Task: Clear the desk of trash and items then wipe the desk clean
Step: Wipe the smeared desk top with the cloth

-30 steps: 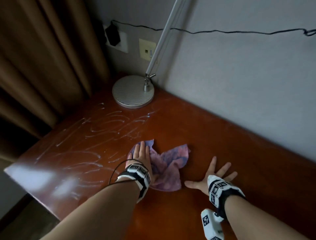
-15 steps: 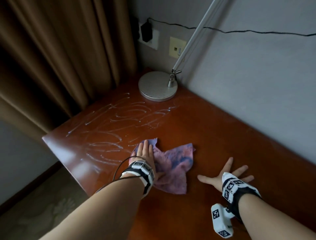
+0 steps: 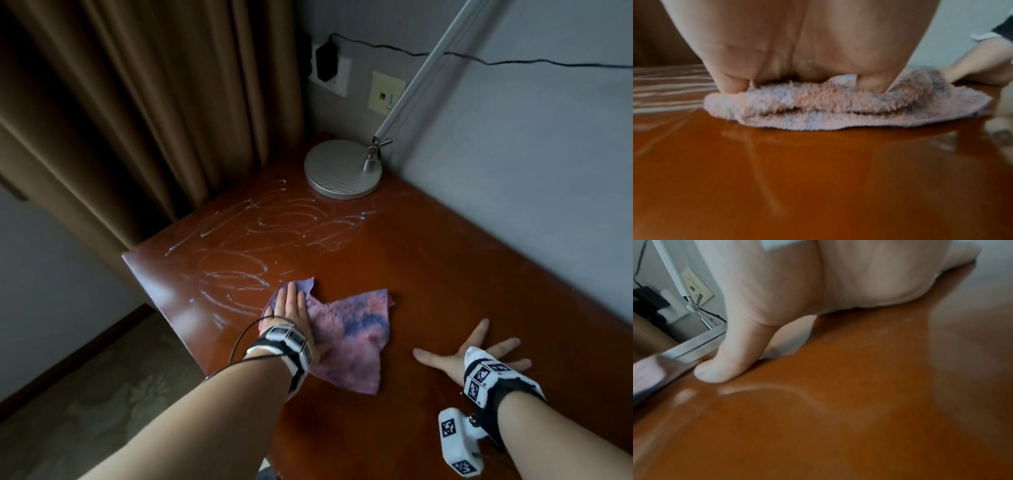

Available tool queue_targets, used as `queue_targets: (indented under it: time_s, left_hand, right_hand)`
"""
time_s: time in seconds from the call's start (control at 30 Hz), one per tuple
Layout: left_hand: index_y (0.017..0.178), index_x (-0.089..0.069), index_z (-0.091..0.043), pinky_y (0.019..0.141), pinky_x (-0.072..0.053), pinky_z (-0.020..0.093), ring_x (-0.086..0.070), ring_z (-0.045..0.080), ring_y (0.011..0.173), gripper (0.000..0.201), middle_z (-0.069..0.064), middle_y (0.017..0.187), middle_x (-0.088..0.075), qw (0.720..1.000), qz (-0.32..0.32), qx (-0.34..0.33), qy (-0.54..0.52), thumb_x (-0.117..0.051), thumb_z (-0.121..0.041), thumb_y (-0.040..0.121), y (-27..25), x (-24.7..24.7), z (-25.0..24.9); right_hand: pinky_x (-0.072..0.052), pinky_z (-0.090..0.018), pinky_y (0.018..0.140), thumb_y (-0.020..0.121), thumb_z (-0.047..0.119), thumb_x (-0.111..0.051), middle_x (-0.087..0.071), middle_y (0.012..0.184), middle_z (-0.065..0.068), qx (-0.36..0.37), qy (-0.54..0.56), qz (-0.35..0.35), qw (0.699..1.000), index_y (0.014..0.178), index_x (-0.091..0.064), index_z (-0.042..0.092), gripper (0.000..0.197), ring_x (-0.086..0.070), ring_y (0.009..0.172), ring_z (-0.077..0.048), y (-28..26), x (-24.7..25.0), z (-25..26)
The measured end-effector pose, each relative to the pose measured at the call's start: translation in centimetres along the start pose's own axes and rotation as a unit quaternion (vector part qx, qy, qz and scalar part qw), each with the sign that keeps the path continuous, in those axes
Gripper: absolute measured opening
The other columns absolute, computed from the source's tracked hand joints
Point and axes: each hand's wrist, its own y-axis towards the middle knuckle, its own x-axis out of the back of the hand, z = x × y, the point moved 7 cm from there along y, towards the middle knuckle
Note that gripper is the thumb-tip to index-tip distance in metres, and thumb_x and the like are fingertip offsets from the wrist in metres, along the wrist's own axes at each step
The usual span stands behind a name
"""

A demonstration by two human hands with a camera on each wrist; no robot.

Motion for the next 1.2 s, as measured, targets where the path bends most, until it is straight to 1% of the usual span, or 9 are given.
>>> queue_targets:
  time_s: [0.13, 0.3, 0.43, 0.6, 0.73, 0.9, 0.97, 1.03, 1.2]
  left_hand:
    - [0.149, 0.020, -0.011, 0.120, 0.001, 0.044, 0.020, 0.027, 0.145, 0.110, 0.008, 0.154, 0.029, 0.999, -0.029, -0.022, -0.007, -0.042, -0.072, 0.081, -2.0, -1.9, 1.6]
    - [0.149, 0.019, -0.011, 0.119, 0.004, 0.047, 0.019, 0.028, 0.145, 0.108, 0.009, 0.155, 0.027, 0.998, -0.060, -0.005, -0.028, -0.037, -0.074, 0.080, 1.1, 0.0, 0.4]
    - [0.150, 0.016, -0.011, 0.119, 0.001, 0.048, 0.017, 0.029, 0.145, 0.103, 0.009, 0.156, 0.024, 0.996, -0.080, -0.001, -0.048, -0.036, -0.070, 0.084, 2.2, 1.3, -1.9]
    - [0.149, 0.018, -0.011, 0.118, 0.002, 0.052, 0.022, 0.030, 0.144, 0.102, 0.009, 0.155, 0.029, 0.997, -0.044, -0.057, -0.015, -0.036, -0.068, 0.084, -1.7, -2.4, -5.1]
    - [0.149, 0.018, -0.012, 0.117, 0.004, 0.052, 0.023, 0.028, 0.144, 0.101, 0.006, 0.155, 0.029, 0.996, -0.028, -0.084, -0.019, -0.039, -0.065, 0.086, 0.8, -0.2, -6.4]
    - [0.151, 0.015, -0.013, 0.118, 0.004, 0.052, 0.021, 0.026, 0.145, 0.101, 0.004, 0.156, 0.026, 0.994, -0.052, -0.089, -0.044, -0.042, -0.065, 0.086, 3.1, 1.8, -7.7]
    - [0.151, 0.014, -0.014, 0.118, 0.004, 0.050, 0.020, 0.023, 0.145, 0.097, 0.002, 0.157, 0.025, 0.992, -0.059, -0.102, -0.047, -0.039, -0.064, 0.087, 1.8, 1.0, -6.8]
    - [0.151, 0.013, -0.015, 0.119, 0.004, 0.047, 0.019, 0.021, 0.145, 0.091, 0.000, 0.157, 0.024, 0.993, -0.070, -0.087, -0.048, -0.037, -0.060, 0.090, 0.4, 0.0, -3.9]
    - [0.152, 0.012, -0.015, 0.120, -0.001, 0.042, 0.014, 0.020, 0.147, 0.090, 0.001, 0.158, 0.021, 0.993, -0.096, 0.016, -0.073, -0.037, -0.058, 0.090, -0.6, -0.9, 6.1]
  right_hand:
    - [-0.006, -0.066, 0.111, 0.038, 0.090, -0.064, 0.035, 0.150, -0.021, -0.005, 0.009, 0.008, 1.000, 0.147, 0.028, 0.029, 0.155, 0.018, 0.139, -0.052, 0.1, -0.1, -0.1]
    - [-0.005, -0.066, 0.112, 0.021, 0.092, -0.060, 0.035, 0.149, -0.019, -0.024, 0.012, -0.006, 1.000, 0.146, 0.027, 0.032, 0.164, 0.018, 0.140, -0.050, 1.5, -0.7, -0.3]
    - [-0.004, -0.067, 0.111, 0.030, 0.092, -0.062, 0.034, 0.150, -0.019, -0.021, 0.007, -0.020, 1.000, 0.147, 0.026, 0.031, 0.159, 0.017, 0.140, -0.050, 1.6, -0.7, -0.5]
    - [-0.004, -0.066, 0.111, 0.033, 0.092, -0.062, 0.035, 0.149, -0.020, -0.010, 0.002, -0.019, 1.000, 0.147, 0.026, 0.031, 0.157, 0.017, 0.140, -0.051, 1.3, -0.6, -0.3]
    - [-0.003, -0.064, 0.112, 0.032, 0.093, -0.060, 0.032, 0.150, -0.020, -0.025, -0.001, -0.031, 0.999, 0.148, 0.024, 0.030, 0.157, 0.015, 0.140, -0.050, 1.3, -0.6, -0.1]
    - [-0.005, -0.062, 0.114, 0.037, 0.092, -0.062, 0.027, 0.152, -0.022, -0.019, -0.022, -0.026, 0.999, 0.147, 0.025, 0.029, 0.154, 0.010, 0.141, -0.052, 1.7, -0.7, 0.0]
    - [-0.006, -0.063, 0.113, 0.035, 0.092, -0.062, 0.028, 0.152, -0.022, -0.021, -0.024, -0.024, 0.999, 0.147, 0.025, 0.030, 0.155, 0.010, 0.141, -0.052, 1.2, -0.5, -0.1]
    - [-0.007, -0.064, 0.113, 0.034, 0.092, -0.063, 0.028, 0.152, -0.021, -0.018, -0.028, -0.015, 0.999, 0.147, 0.026, 0.030, 0.156, 0.010, 0.141, -0.051, 0.8, -0.5, -0.1]
    - [-0.006, -0.062, 0.114, 0.037, 0.091, -0.061, 0.029, 0.153, -0.021, -0.010, -0.009, 0.005, 1.000, 0.147, 0.028, 0.028, 0.155, 0.012, 0.142, -0.050, -0.2, -0.3, 0.0]
